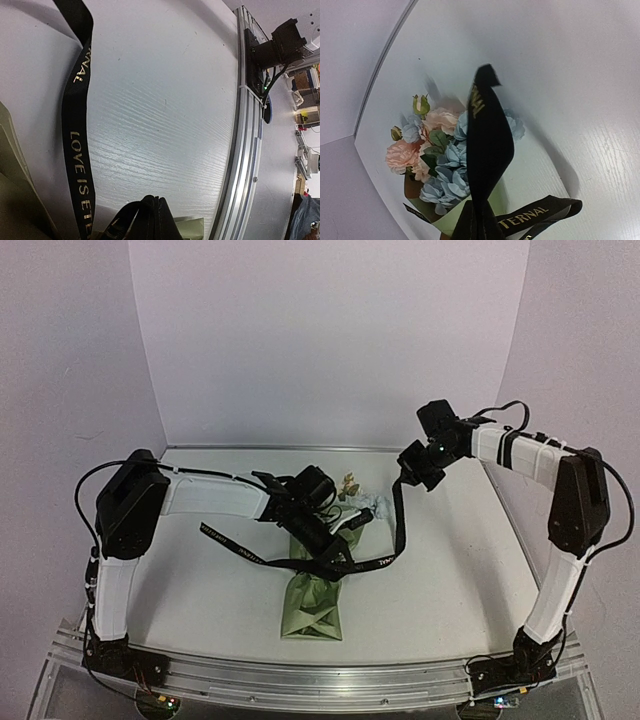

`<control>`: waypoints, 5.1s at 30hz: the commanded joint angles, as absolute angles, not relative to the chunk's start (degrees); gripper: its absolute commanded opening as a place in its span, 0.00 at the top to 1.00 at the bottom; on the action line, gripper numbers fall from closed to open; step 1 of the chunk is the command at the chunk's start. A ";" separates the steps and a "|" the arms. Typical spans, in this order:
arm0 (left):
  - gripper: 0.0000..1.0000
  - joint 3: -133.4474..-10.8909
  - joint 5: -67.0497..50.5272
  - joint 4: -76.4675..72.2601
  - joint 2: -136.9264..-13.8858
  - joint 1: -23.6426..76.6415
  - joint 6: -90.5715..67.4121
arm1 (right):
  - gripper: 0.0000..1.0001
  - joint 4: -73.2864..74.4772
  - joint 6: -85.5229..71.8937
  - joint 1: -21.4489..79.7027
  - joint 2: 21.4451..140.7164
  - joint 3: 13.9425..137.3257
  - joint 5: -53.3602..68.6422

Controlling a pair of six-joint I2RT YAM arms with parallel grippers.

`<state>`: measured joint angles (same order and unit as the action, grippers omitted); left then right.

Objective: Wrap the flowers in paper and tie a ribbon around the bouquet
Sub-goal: Pass from the right arm to the left, then cross the half-tied ribbon over the folded bouquet.

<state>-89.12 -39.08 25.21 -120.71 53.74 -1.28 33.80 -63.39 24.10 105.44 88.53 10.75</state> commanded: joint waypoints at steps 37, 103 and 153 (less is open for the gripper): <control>0.36 -78.74 -29.57 2.01 -106.52 54.31 -3.92 | 1.00 35.86 -66.16 34.63 112.55 116.61 18.71; 0.91 -60.76 -48.20 -38.68 -95.97 37.84 -34.97 | 1.00 30.76 -53.98 42.63 113.72 111.45 41.65; 1.00 -58.32 -26.97 -18.70 -89.47 37.25 -30.77 | 0.70 -2.50 -65.61 43.79 103.24 53.74 22.22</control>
<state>-57.93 -28.05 -18.91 -92.61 37.30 -32.50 1.03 -62.99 43.44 101.89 54.59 23.26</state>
